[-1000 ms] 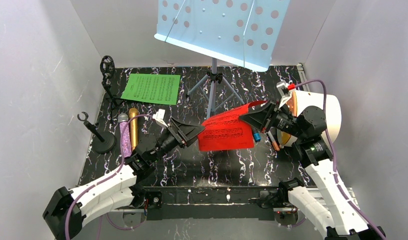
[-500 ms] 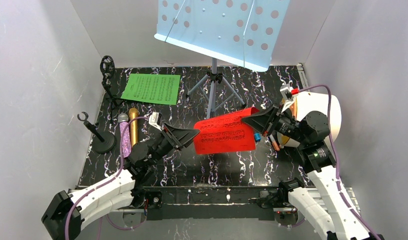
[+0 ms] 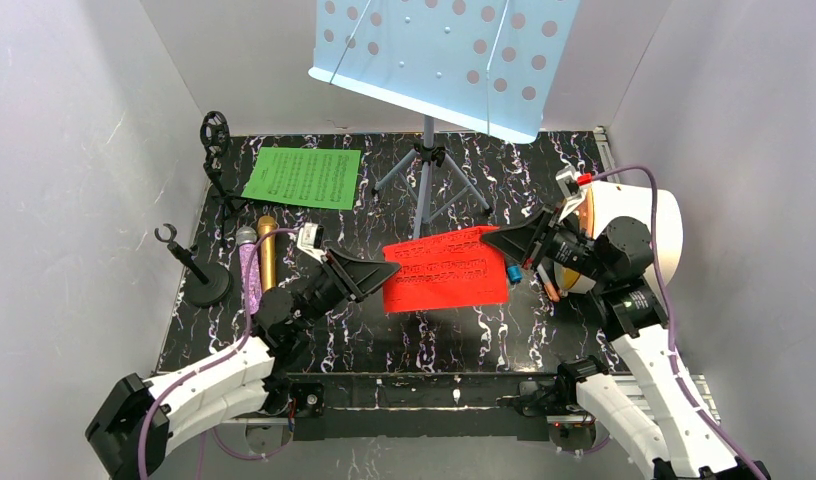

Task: Pack up the instrument practice props
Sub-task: Pick up the sheet music from the music stand.

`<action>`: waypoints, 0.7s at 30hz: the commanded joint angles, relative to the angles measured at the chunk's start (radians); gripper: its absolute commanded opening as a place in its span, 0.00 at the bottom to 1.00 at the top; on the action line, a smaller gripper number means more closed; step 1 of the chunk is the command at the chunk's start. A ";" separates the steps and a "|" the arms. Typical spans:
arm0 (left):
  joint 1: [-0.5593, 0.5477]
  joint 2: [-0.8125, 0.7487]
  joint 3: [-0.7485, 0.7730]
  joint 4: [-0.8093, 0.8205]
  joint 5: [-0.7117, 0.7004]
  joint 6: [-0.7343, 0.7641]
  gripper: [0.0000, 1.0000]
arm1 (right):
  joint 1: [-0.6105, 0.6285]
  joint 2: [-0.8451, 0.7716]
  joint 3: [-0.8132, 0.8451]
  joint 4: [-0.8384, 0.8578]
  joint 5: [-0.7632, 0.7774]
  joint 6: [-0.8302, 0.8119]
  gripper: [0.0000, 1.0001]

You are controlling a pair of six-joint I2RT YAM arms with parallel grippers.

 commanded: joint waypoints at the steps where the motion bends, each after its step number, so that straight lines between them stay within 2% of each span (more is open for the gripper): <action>1: 0.003 0.032 0.022 0.127 0.033 -0.010 0.39 | 0.004 -0.002 -0.006 0.041 -0.021 -0.004 0.01; 5: 0.003 0.033 0.006 0.155 0.004 -0.050 0.37 | 0.005 -0.008 -0.002 0.009 0.001 -0.033 0.01; 7: 0.003 0.021 -0.010 0.155 -0.028 -0.079 0.44 | 0.004 -0.013 0.007 -0.014 0.020 -0.052 0.01; 12: 0.003 0.002 -0.059 0.155 -0.099 -0.148 0.53 | 0.005 -0.033 0.013 -0.001 0.050 -0.049 0.01; 21: 0.003 -0.003 -0.043 0.171 -0.104 -0.197 0.56 | 0.005 -0.028 -0.001 0.042 0.082 -0.022 0.01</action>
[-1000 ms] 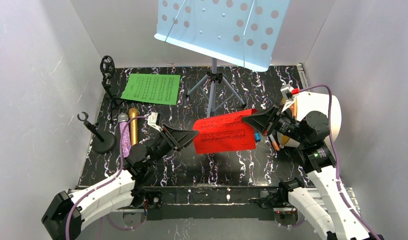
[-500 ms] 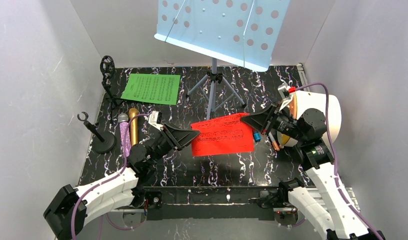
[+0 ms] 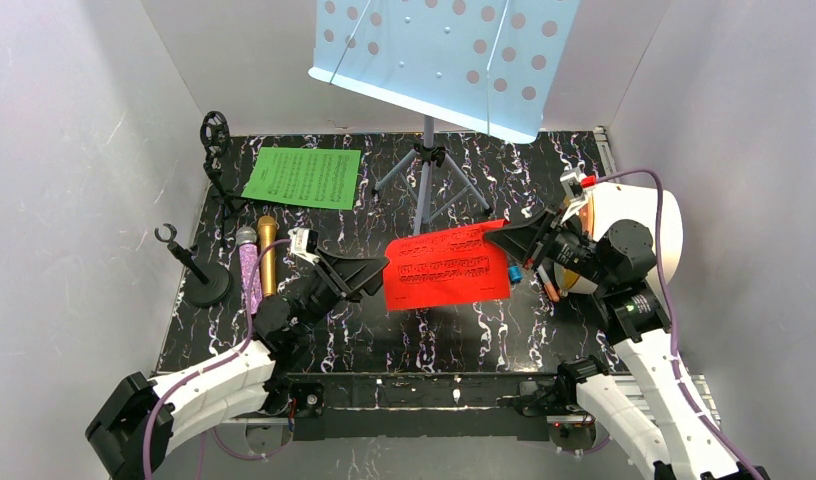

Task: Pack up the instrument practice props
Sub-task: Pick up the sheet music from the music stand.

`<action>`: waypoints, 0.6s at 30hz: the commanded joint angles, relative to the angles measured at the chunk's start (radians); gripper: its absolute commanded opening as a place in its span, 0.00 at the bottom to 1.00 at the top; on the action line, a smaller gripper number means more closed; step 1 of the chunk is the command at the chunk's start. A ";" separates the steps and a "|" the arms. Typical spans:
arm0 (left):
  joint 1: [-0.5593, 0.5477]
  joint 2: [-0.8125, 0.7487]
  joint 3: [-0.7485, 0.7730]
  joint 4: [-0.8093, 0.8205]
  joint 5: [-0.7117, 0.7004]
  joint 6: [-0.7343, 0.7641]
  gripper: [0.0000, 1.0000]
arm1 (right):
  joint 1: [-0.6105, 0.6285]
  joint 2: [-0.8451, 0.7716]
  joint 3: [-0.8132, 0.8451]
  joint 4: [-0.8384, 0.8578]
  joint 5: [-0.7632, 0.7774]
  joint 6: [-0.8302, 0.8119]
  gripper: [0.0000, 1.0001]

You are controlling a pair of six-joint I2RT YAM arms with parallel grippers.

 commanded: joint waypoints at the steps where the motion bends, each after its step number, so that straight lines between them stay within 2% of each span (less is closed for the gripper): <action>1: 0.003 -0.018 0.020 0.055 -0.024 -0.028 0.56 | 0.005 -0.007 -0.003 0.076 0.027 0.008 0.01; 10: 0.003 0.011 0.021 0.161 -0.044 -0.139 0.55 | 0.004 0.005 -0.064 0.216 -0.050 0.050 0.01; 18: 0.003 0.049 0.050 0.161 -0.036 -0.192 0.51 | 0.004 0.023 -0.058 0.264 -0.083 0.028 0.01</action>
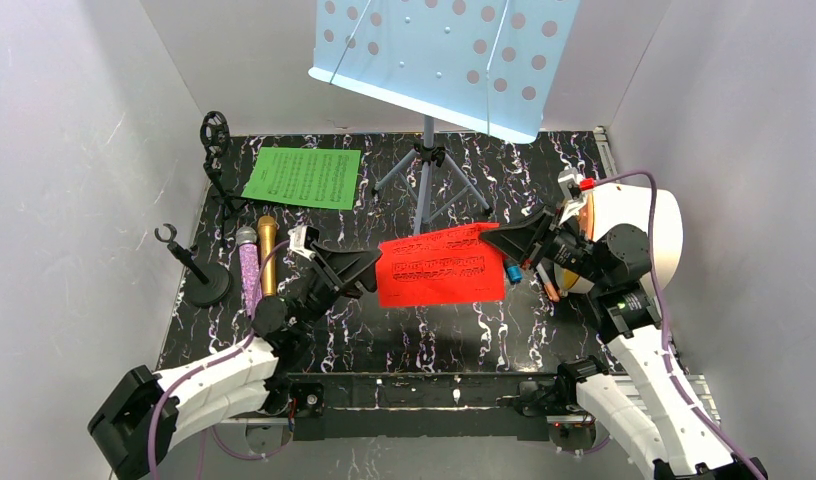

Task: Pack up the instrument practice props
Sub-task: Pick up the sheet music from the music stand.

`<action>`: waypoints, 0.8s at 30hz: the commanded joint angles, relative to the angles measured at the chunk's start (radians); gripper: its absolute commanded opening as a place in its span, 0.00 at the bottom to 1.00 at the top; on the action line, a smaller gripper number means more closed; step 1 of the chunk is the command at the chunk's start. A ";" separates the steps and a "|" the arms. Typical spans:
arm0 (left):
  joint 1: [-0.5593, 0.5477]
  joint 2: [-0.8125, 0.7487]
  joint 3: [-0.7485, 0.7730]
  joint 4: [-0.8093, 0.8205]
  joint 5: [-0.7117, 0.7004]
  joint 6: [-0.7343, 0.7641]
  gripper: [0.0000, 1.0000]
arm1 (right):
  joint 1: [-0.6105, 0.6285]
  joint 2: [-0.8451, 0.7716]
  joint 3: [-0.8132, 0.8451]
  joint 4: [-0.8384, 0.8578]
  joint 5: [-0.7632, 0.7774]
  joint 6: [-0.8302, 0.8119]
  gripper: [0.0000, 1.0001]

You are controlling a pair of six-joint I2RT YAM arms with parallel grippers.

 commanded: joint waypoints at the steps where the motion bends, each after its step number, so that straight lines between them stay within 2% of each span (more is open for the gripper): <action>1: 0.003 0.014 0.039 0.047 -0.011 -0.032 0.50 | 0.004 0.010 0.010 0.089 -0.040 -0.013 0.01; 6: 0.003 0.023 0.024 0.011 -0.014 -0.029 0.41 | 0.005 0.017 0.014 0.089 -0.046 -0.026 0.01; 12: 0.003 0.005 0.027 -0.052 -0.016 0.010 0.23 | 0.005 0.020 0.028 0.059 -0.030 -0.061 0.01; 17: 0.003 -0.009 0.032 -0.107 -0.009 0.051 0.03 | 0.004 0.025 0.039 0.040 -0.020 -0.078 0.01; 19: 0.003 -0.013 0.031 -0.120 -0.010 0.069 0.00 | 0.004 0.026 0.045 0.024 -0.006 -0.088 0.01; 21: 0.003 -0.021 0.031 -0.134 -0.012 0.084 0.00 | 0.005 0.025 0.054 0.001 0.011 -0.101 0.06; 24: 0.003 -0.042 0.040 -0.176 -0.016 0.123 0.00 | 0.004 0.017 0.066 -0.036 0.043 -0.125 0.20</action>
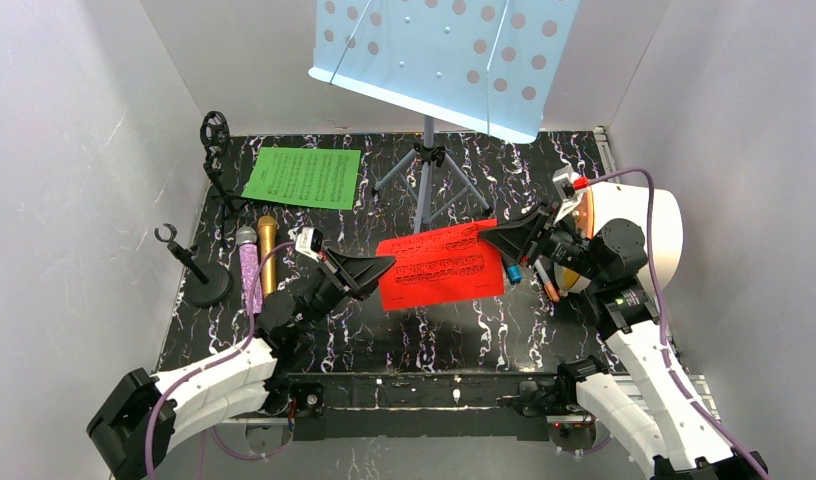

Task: Pack up the instrument practice props
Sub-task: Pick up the sheet music from the music stand, then place the sheet music at the corner of the board.

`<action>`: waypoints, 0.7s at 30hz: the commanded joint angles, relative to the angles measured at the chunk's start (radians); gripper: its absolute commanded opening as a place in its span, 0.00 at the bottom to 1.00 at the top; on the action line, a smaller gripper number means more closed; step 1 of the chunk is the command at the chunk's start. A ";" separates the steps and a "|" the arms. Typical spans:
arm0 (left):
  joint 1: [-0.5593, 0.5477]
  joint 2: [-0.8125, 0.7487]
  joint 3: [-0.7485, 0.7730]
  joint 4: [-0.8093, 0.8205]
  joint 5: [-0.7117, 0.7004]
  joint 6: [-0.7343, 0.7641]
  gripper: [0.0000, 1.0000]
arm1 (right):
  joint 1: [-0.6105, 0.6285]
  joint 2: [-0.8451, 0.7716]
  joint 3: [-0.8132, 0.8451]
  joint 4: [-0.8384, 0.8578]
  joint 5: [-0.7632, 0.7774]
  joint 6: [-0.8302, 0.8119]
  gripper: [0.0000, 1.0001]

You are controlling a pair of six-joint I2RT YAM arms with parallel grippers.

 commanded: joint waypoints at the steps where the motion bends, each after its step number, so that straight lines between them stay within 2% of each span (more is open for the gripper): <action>1: 0.003 -0.049 0.041 -0.063 -0.017 0.088 0.00 | 0.003 -0.018 0.059 -0.039 0.060 -0.060 0.24; 4: 0.003 -0.096 0.062 -0.166 -0.036 0.140 0.00 | 0.003 -0.035 0.069 -0.085 0.109 -0.089 0.43; 8: 0.006 -0.193 0.108 -0.369 -0.103 0.238 0.00 | 0.003 -0.064 0.097 -0.173 0.197 -0.153 0.75; 12: 0.008 -0.276 0.191 -0.594 -0.174 0.338 0.00 | 0.003 -0.091 0.131 -0.275 0.271 -0.218 0.97; 17: 0.010 -0.330 0.302 -0.847 -0.264 0.453 0.00 | 0.003 -0.127 0.172 -0.364 0.348 -0.290 0.99; 21: 0.013 -0.319 0.355 -0.928 -0.340 0.498 0.00 | 0.003 -0.155 0.184 -0.397 0.406 -0.327 0.99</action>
